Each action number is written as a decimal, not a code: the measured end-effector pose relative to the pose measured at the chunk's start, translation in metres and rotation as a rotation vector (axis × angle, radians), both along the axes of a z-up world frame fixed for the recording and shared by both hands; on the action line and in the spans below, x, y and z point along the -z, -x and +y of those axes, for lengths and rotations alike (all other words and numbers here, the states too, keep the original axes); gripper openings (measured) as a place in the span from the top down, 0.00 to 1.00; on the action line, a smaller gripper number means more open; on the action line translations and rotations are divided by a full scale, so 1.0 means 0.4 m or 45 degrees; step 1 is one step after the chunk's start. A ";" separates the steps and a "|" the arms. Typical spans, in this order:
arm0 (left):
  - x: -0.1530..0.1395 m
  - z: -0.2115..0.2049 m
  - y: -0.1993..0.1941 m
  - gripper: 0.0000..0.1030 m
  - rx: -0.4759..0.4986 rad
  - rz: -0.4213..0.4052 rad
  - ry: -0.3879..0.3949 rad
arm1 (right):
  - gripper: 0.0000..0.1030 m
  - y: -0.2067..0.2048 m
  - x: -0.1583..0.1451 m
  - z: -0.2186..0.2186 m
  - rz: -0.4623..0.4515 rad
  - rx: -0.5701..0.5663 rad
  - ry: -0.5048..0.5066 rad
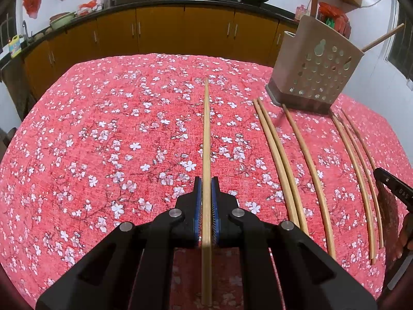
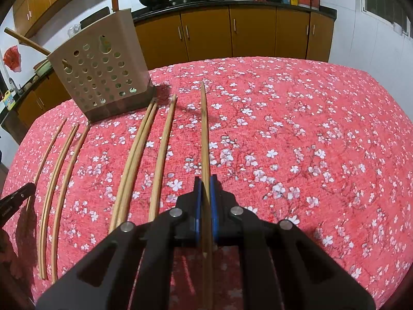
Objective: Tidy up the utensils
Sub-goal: 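Lift both chopsticks and carry them upright over the utensil holder, then open both grippers to drop the chopsticks into the holder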
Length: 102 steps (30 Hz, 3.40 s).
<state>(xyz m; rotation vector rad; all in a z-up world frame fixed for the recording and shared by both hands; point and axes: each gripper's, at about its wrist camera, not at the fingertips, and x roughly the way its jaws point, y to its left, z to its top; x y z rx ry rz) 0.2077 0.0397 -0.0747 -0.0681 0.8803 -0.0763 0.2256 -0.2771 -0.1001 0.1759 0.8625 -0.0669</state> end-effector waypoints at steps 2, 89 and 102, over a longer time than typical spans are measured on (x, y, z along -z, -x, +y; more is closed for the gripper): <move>-0.002 0.000 0.005 0.91 0.002 0.000 -0.004 | 0.92 0.008 0.000 0.003 0.001 -0.002 0.009; -0.543 -0.197 -0.124 0.69 0.067 -0.760 0.215 | 0.84 -0.129 -0.570 0.092 -0.472 -0.249 -0.125; -0.552 -0.089 0.042 0.46 0.036 -0.809 0.265 | 0.68 0.080 -0.511 0.014 -0.621 -0.090 0.021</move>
